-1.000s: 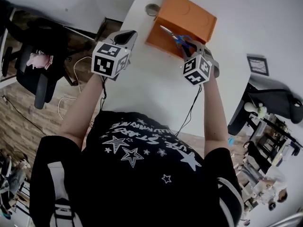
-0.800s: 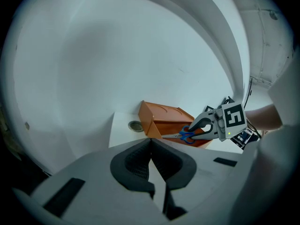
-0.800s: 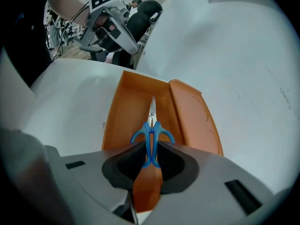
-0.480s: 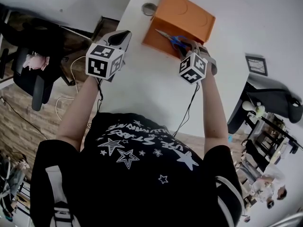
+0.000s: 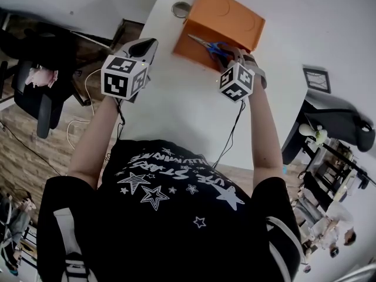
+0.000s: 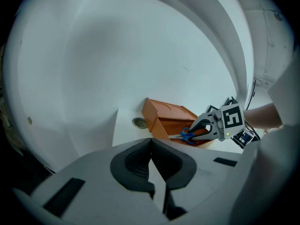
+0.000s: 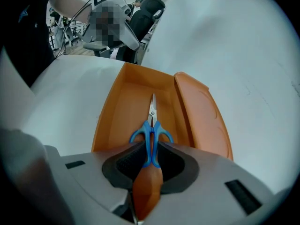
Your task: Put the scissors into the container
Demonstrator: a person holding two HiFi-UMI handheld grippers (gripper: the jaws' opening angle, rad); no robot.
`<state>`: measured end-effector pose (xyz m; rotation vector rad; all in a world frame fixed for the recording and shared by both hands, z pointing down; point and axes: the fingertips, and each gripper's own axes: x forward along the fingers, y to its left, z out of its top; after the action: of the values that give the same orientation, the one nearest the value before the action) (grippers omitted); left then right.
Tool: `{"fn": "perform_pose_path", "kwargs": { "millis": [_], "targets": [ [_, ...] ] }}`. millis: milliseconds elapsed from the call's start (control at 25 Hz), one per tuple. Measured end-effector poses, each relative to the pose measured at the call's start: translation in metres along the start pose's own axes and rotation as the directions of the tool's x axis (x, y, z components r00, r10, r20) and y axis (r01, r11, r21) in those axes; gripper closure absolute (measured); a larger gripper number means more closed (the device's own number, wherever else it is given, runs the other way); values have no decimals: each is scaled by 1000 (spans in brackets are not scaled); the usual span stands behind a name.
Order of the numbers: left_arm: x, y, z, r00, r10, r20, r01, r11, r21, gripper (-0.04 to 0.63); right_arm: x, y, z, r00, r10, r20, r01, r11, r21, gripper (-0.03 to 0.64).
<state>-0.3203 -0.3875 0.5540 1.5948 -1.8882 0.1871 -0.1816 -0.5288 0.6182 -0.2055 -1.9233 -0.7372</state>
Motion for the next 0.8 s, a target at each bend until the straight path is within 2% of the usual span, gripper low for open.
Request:
{"fn": "perform_pose_path", "kwargs": {
  "millis": [160,360,800],
  "targets": [
    [-1,1,0,1000,-3,1,3,1000,-4,577,0,1,1,1000,4,0,-4,1000,-9,518],
    [-4,-1,1,1000,-5,8,5,1000,-5,578,-6,-3,3,1000,-25,16,24,999,27,518],
    [-31,-25,11,998,-33,51,31,999,27,578,-71,-12,3,984,-176,29,169,972,164,518]
  ]
}}
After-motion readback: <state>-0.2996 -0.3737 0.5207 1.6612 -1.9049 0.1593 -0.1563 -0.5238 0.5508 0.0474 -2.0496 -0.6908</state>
